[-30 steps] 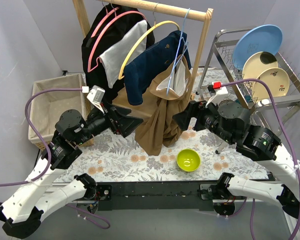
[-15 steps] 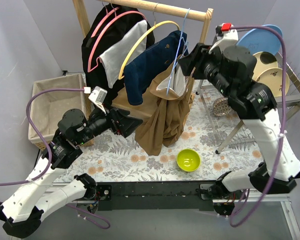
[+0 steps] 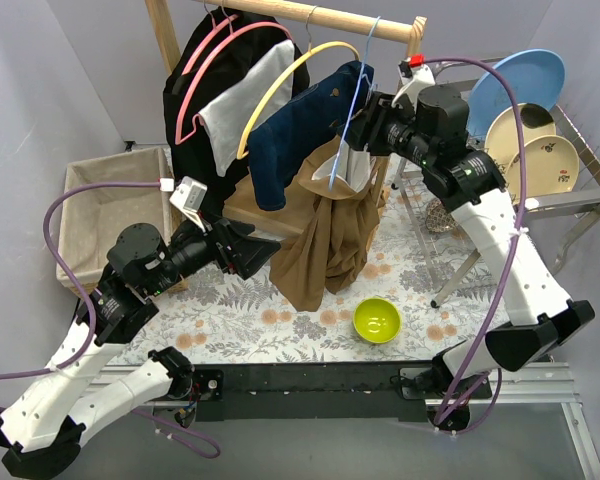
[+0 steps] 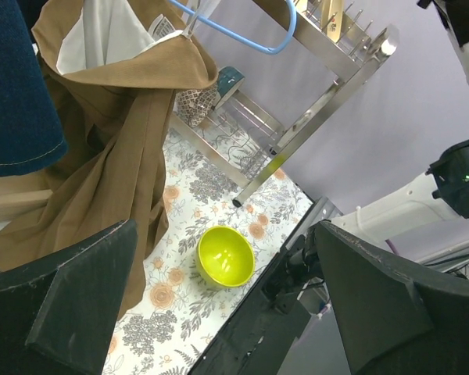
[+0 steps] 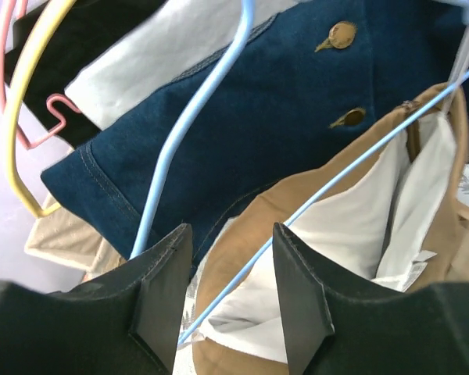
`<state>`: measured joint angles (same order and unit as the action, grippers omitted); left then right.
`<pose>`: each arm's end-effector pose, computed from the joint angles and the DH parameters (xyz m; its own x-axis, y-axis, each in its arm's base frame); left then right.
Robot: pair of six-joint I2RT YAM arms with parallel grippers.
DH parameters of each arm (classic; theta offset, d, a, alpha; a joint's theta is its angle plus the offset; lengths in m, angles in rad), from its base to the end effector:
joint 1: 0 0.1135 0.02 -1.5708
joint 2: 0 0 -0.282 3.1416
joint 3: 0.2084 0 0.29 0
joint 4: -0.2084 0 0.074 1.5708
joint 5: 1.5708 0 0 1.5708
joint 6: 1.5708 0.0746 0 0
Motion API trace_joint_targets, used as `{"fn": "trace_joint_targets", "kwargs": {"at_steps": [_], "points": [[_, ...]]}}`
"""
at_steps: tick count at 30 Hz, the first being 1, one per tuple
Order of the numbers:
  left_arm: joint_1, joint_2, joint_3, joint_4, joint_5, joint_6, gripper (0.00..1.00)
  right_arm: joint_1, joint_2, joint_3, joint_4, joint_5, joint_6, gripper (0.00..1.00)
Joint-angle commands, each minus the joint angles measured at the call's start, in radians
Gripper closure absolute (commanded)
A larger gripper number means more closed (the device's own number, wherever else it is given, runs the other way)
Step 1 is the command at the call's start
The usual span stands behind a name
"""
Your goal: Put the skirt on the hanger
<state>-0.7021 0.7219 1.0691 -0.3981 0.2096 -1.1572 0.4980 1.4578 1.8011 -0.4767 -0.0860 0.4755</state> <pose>0.1438 -0.1420 0.4453 -0.7393 -0.5477 -0.3917 0.2821 0.2763 -0.9187 0.3327 0.1882 0.5260 -0.3560 0.3256 -0.8759 -0.4361 0.7711 0.4639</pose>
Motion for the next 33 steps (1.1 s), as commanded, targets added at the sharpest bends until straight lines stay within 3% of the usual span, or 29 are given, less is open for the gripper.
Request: {"fn": "trace_joint_targets", "kwargs": {"at_steps": [1,7,14,23,26,29,31,33], "points": [[0.003,-0.006,0.012,-0.021,-0.022,0.010,0.02,-0.004,-0.099,-0.043,0.112,0.075,0.046,0.47],[0.003,0.002,0.012,-0.025,-0.021,0.014,0.02,-0.004,-0.184,-0.106,0.154,0.186,0.061,0.42],[0.003,0.008,0.015,-0.016,-0.010,0.008,0.02,-0.004,-0.157,-0.097,0.250,0.023,0.089,0.31],[0.003,-0.002,0.025,-0.025,-0.007,0.004,0.02,-0.006,-0.057,-0.063,0.283,0.034,0.094,0.36],[0.003,-0.009,0.025,-0.030,-0.013,0.005,0.02,-0.006,-0.051,-0.078,0.331,0.025,0.080,0.50],[0.003,-0.012,0.019,-0.028,-0.018,0.007,0.02,-0.006,-0.054,-0.092,0.391,-0.033,0.066,0.72],[0.003,-0.010,0.015,-0.027,-0.016,0.005,0.02,-0.006,-0.060,-0.101,0.444,-0.067,0.066,0.95],[0.003,-0.006,0.017,-0.025,-0.015,0.005,0.02,-0.006,-0.077,-0.109,0.495,-0.078,0.078,0.99]]}}
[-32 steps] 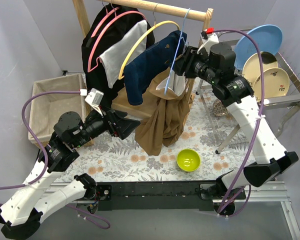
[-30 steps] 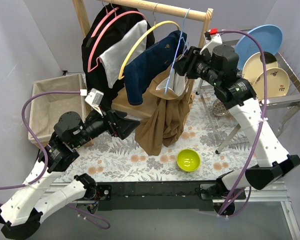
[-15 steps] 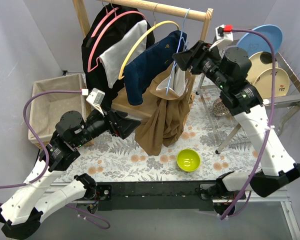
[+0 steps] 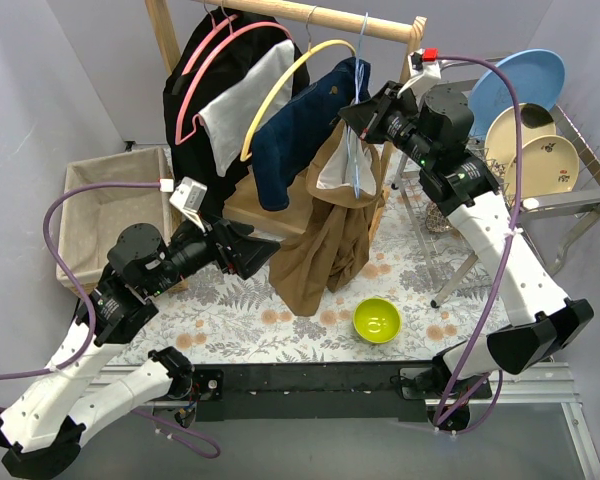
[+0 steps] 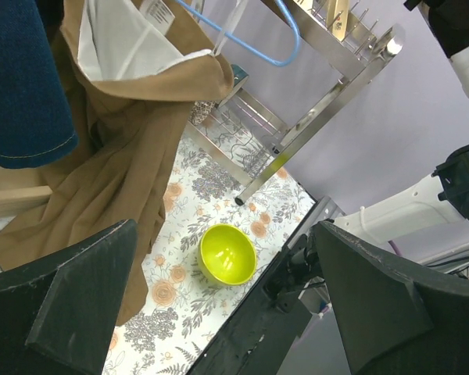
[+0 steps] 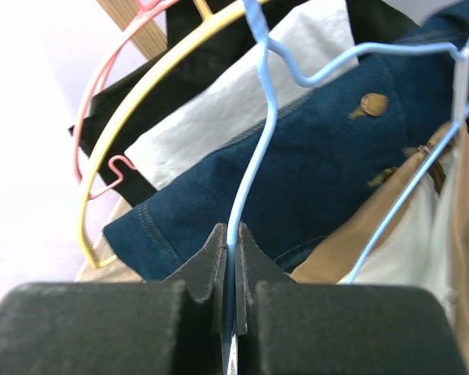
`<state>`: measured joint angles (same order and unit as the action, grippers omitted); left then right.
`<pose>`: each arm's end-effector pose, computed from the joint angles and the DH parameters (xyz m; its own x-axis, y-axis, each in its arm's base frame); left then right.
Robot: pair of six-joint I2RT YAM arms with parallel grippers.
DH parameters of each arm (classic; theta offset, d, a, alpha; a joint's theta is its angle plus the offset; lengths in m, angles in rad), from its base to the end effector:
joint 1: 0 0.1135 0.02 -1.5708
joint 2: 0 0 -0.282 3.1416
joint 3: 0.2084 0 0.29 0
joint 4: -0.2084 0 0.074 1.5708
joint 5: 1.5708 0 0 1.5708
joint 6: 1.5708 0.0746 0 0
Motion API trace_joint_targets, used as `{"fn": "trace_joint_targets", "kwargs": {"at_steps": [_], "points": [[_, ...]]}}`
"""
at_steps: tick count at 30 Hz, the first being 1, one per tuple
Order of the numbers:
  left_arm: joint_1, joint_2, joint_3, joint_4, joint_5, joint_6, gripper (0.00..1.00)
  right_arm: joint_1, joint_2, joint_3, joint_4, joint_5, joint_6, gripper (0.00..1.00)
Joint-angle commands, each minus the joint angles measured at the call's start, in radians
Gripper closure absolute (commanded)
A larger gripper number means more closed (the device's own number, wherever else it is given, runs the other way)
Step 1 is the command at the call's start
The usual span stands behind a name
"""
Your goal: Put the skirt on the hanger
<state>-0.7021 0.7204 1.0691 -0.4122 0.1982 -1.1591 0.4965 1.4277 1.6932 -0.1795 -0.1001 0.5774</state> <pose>0.1440 -0.1411 0.4435 -0.7372 -0.5533 -0.3879 0.2690 0.2863 -0.9196 0.3354 0.1902 0.5377 -0.2432 0.4859 -0.8395 -0.5117 0.6710 0.5366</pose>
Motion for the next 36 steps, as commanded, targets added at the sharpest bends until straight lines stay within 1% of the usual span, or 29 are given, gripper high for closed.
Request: {"fn": "trace_joint_targets", "kwargs": {"at_steps": [1,7,11,15,19,23,28,31,32,33,36], "points": [[0.003,-0.003,0.017,-0.007,-0.003,0.009,0.02,-0.006,-0.050,-0.003,0.210,-0.066,-0.024,0.99],[0.003,0.023,0.048,0.029,0.004,0.033,0.02,-0.004,-0.062,0.037,0.276,-0.092,0.002,0.99],[0.003,0.060,0.092,0.055,0.017,0.052,0.02,-0.004,-0.059,0.075,0.287,-0.130,0.044,0.99],[0.003,0.094,0.129,0.078,0.029,0.061,0.02,-0.004,-0.073,0.100,0.253,-0.113,0.081,0.99],[0.003,0.120,0.160,0.095,0.044,0.059,0.02,-0.004,-0.122,0.085,0.232,-0.116,0.090,0.99],[0.003,0.140,0.189,0.092,0.055,0.067,0.02,-0.003,-0.187,0.036,0.195,-0.124,0.088,0.99],[0.003,0.148,0.219,0.096,0.093,0.067,0.02,-0.004,-0.309,-0.092,0.181,-0.142,0.113,0.99],[0.003,0.149,0.224,0.125,0.185,0.081,0.02,-0.003,-0.377,-0.161,0.187,-0.142,0.162,0.99],[0.003,0.152,0.223,0.139,0.248,0.088,0.02,-0.003,-0.389,-0.176,0.211,-0.147,0.179,0.99],[0.003,0.155,0.223,0.153,0.282,0.091,0.02,-0.004,-0.400,-0.190,0.224,-0.151,0.221,0.99],[0.003,0.195,0.226,0.220,0.372,0.120,0.02,-0.003,-0.424,-0.220,0.270,-0.171,0.269,0.99]]}}
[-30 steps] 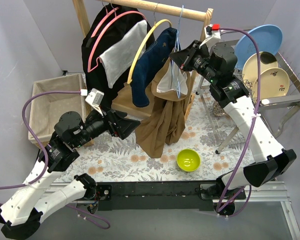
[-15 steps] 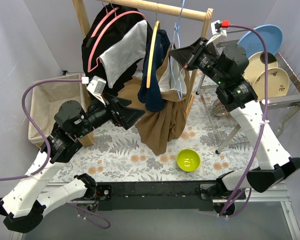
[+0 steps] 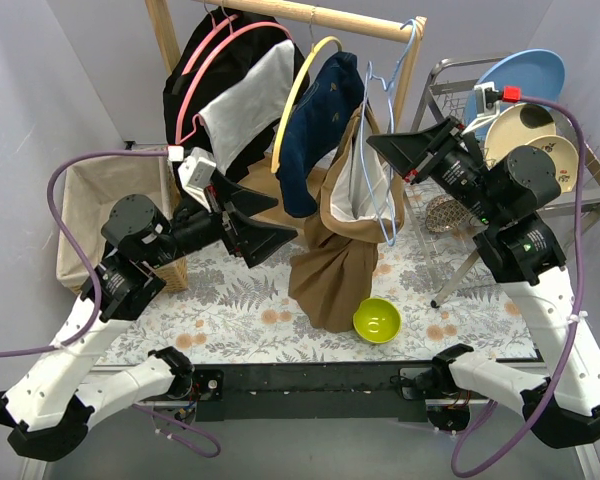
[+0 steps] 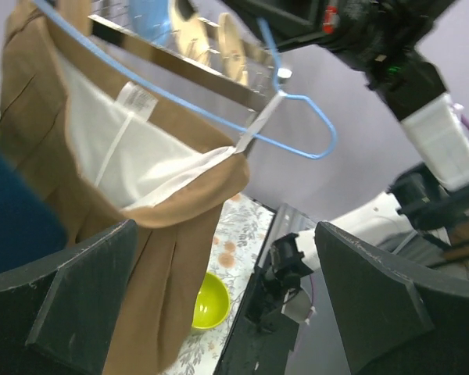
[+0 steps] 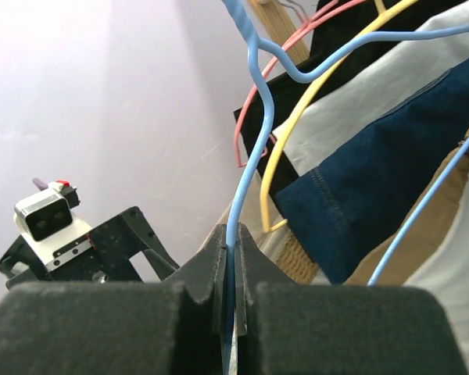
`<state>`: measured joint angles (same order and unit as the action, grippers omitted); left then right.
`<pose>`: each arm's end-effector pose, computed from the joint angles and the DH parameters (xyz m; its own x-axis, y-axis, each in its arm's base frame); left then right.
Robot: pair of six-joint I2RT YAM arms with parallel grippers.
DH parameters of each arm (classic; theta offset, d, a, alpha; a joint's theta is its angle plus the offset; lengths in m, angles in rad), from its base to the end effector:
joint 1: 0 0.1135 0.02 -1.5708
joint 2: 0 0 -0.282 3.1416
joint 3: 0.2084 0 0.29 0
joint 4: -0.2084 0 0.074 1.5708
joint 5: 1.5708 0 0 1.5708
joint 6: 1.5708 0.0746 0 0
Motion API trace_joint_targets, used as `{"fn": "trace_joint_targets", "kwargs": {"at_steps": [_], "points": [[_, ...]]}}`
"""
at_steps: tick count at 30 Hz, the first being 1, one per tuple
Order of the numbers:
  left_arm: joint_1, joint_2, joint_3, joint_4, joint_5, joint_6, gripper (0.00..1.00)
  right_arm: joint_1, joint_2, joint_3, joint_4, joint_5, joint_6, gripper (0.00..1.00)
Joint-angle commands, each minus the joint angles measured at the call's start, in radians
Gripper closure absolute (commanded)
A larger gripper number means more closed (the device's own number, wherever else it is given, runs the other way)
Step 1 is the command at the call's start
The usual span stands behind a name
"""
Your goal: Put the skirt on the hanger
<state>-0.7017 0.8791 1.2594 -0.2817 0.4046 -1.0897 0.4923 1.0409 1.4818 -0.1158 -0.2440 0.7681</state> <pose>0.1515 -0.1665 0.5058 -0.7565 -0.4276 -0.4949 0.4797 0.1515 -0.8642 0.2093 0.1327 0.5789 -0.2564 0.6275 -0.7352 -0.6705 0.4323 0.6029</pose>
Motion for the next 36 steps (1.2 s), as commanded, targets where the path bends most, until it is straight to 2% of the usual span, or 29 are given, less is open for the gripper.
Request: {"fn": "trace_joint_targets", "kwargs": {"at_steps": [1,5,13,16,21,26,34,35,36], "points": [[0.002,0.049,0.040,0.117,0.175,0.057,0.02,0.003,-0.038,-0.012,0.215,-0.031,0.100,0.99],[0.002,0.130,0.049,0.185,0.210,0.062,0.02,0.006,-0.036,-0.021,0.217,-0.041,0.119,0.99],[-0.007,0.273,0.057,0.458,0.355,-0.019,0.15,0.009,-0.035,-0.061,0.280,-0.018,0.145,0.99],[-0.022,0.328,0.067,0.483,0.378,-0.016,0.14,0.009,-0.027,-0.080,0.324,-0.017,0.165,0.99],[-0.062,0.376,0.012,0.521,0.393,0.017,0.05,0.012,-0.015,-0.086,0.355,0.003,0.175,0.99],[-0.100,0.455,0.012,0.526,0.375,0.060,0.02,0.011,-0.007,-0.097,0.392,0.015,0.180,0.99],[-0.136,0.537,0.020,0.556,0.303,0.128,0.02,0.011,-0.001,-0.127,0.435,0.022,0.192,0.99],[-0.145,0.543,0.015,0.562,0.303,0.129,0.03,0.011,-0.001,-0.138,0.438,0.031,0.191,0.99],[-0.150,0.549,0.011,0.573,0.303,0.129,0.10,0.011,-0.007,-0.143,0.442,0.034,0.188,0.99]]}}
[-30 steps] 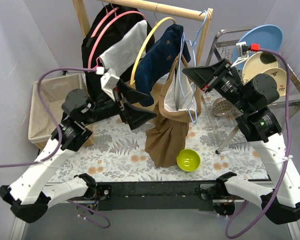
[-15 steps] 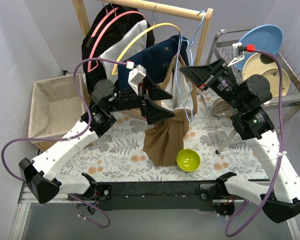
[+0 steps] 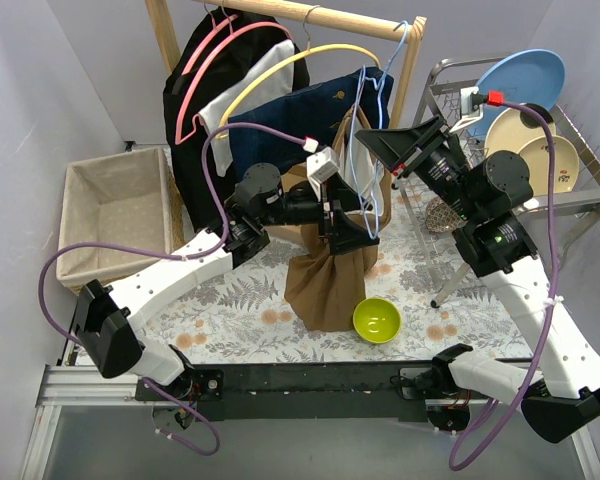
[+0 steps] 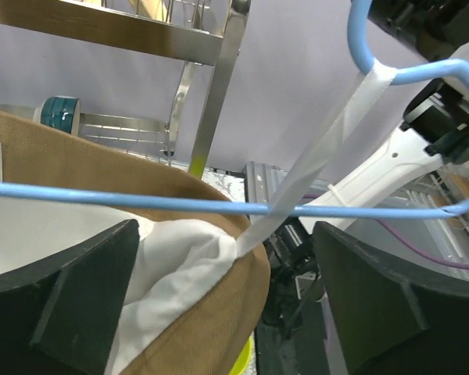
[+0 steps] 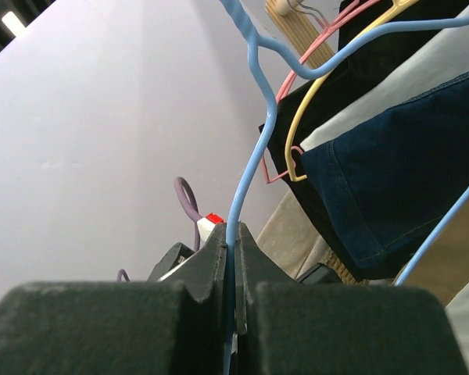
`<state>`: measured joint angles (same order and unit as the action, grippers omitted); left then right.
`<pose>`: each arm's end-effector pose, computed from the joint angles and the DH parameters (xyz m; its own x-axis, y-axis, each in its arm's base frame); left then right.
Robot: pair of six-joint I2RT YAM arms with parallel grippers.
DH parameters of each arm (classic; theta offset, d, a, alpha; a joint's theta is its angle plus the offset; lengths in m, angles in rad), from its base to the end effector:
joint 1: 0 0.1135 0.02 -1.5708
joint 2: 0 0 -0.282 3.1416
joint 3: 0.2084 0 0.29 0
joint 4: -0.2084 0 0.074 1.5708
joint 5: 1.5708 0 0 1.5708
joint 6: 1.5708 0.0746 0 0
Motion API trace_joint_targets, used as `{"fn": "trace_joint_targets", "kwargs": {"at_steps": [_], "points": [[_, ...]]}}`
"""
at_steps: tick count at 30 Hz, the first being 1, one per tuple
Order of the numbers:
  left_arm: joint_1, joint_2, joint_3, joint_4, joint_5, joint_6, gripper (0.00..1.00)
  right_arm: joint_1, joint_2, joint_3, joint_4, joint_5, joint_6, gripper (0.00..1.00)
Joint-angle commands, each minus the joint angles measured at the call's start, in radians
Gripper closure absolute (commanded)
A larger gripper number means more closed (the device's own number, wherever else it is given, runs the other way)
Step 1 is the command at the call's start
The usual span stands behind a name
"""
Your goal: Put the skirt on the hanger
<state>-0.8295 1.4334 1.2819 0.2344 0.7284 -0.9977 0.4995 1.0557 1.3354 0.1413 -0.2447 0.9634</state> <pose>0.2336 -0.3287 0.4201 -0.8085 -0.0454 -0.5867 0.5883 -0.0434 -0.8074 0.2291 0.1456 0.5547 -0.3362 0.7241 -0.6022 -0.6706 0.2649 0.6929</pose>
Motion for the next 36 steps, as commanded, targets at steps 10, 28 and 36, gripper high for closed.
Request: {"fn": "trace_joint_targets", "kwargs": {"at_steps": [10,28,36], "points": [[-0.056,-0.116,-0.067,0.040,-0.043,0.022,1.00,0.004,-0.034,-0.019,0.149,0.123,-0.135,0.99],[-0.092,-0.211,0.017,-0.069,-0.038,-0.012,1.00,0.019,0.040,-0.011,0.144,0.280,-0.150,0.99],[-0.097,-0.203,0.086,-0.099,-0.047,0.014,1.00,0.076,0.043,-0.058,0.239,0.308,-0.209,0.99]]}}
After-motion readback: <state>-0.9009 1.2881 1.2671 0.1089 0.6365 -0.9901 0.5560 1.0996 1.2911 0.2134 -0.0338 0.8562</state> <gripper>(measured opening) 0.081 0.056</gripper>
